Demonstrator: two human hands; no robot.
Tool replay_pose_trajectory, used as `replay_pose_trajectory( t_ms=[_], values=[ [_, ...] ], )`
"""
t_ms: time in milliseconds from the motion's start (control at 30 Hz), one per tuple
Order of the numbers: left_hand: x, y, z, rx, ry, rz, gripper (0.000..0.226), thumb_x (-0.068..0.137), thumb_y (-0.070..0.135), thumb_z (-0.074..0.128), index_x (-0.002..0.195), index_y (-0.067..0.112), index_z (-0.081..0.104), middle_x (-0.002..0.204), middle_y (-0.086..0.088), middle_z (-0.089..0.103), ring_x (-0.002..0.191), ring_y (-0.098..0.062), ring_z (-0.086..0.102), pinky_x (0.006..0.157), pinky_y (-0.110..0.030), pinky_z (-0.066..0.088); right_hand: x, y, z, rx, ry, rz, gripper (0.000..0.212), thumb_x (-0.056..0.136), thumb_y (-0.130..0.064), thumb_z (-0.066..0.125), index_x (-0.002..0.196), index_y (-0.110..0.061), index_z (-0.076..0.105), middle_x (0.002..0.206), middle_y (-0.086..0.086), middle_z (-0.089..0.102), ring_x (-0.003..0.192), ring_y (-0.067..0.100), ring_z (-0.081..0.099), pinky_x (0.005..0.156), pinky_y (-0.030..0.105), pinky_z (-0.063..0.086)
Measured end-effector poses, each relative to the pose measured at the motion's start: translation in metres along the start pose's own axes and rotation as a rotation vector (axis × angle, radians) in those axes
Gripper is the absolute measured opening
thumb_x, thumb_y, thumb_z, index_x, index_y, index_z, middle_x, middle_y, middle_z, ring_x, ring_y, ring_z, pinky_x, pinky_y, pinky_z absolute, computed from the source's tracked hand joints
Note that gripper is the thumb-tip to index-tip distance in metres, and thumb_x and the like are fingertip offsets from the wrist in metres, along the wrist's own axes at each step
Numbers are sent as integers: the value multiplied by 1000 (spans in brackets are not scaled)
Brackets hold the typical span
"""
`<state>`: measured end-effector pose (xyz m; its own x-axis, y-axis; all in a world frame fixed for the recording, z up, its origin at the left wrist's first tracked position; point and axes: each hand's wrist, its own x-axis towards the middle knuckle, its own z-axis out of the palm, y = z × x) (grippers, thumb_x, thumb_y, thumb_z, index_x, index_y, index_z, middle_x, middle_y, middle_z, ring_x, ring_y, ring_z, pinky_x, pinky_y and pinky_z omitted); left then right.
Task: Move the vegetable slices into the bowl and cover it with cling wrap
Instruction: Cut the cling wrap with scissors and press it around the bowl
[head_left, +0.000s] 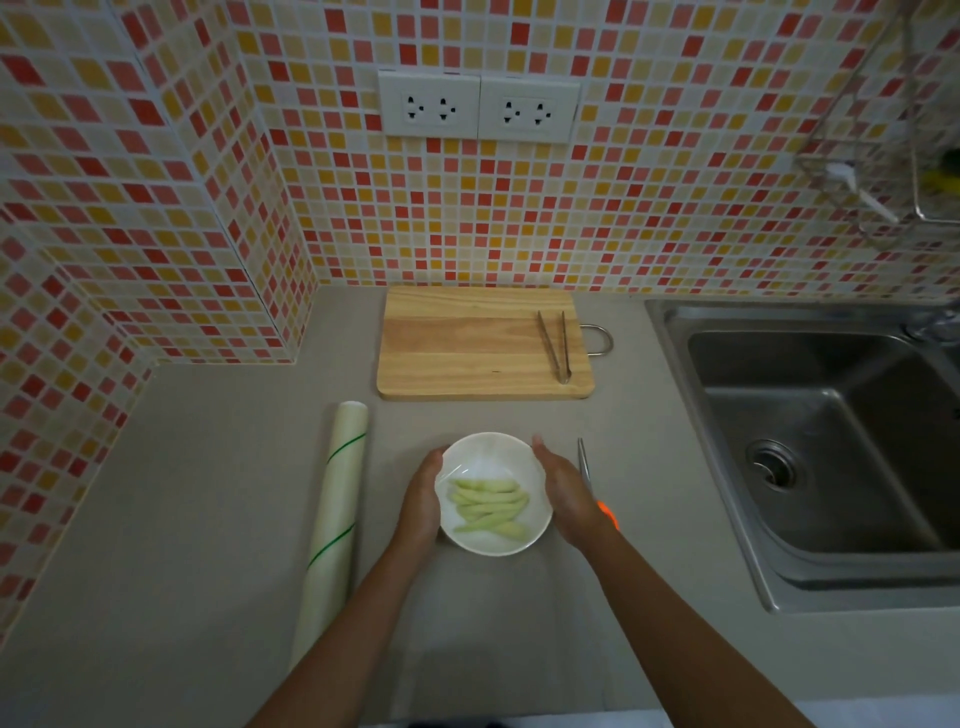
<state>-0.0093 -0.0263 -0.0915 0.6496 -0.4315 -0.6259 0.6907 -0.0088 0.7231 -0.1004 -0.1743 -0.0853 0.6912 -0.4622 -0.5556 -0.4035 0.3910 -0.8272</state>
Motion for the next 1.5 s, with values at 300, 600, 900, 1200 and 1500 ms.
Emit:
replay_pose_trajectory(
  t_ms=[300, 600, 900, 1200, 1500],
  values=[
    [11, 6, -4, 95, 11, -47, 42, 88, 51, 50, 91, 16, 74, 103, -15, 71, 98, -32, 66, 97, -45, 50, 1, -2, 2, 79, -65, -33, 43, 100, -38, 38, 107, -10, 69, 110, 16, 69, 107, 30, 63, 99, 44, 46],
    [12, 22, 0, 390, -166, 115, 67, 96, 57, 10, 96, 27, 70, 102, -5, 75, 100, -21, 69, 90, -37, 54, 2, -1, -3, 49, -72, -11, 48, 97, -45, 43, 106, -5, 69, 109, 19, 70, 102, 30, 67, 94, 44, 50],
    [-1, 10, 6, 229, 46, 315, 56, 98, 52, 22, 127, 22, 59, 124, 1, 65, 110, -10, 61, 86, -11, 46, -11, -12, -1, 58, -10, -215, 35, 98, -25, 44, 119, -8, 66, 124, 13, 66, 116, 26, 61, 105, 44, 45],
    [-3, 4, 9, 292, -39, 337, 41, 102, 37, 27, 111, 27, 65, 112, 4, 68, 100, -7, 63, 77, -14, 49, -10, -23, 1, 79, -236, 53, 70, 94, -60, 34, 124, -3, 61, 119, 20, 65, 116, 35, 60, 105, 47, 42],
    [-5, 1, 10, 214, 52, 321, 49, 100, 47, 26, 92, 34, 73, 90, 15, 75, 83, 2, 69, 64, -8, 50, 0, -25, 0, 21, -36, -177, 66, 99, -53, 22, 122, -7, 63, 128, 17, 62, 113, 23, 61, 100, 36, 46]
  ],
)
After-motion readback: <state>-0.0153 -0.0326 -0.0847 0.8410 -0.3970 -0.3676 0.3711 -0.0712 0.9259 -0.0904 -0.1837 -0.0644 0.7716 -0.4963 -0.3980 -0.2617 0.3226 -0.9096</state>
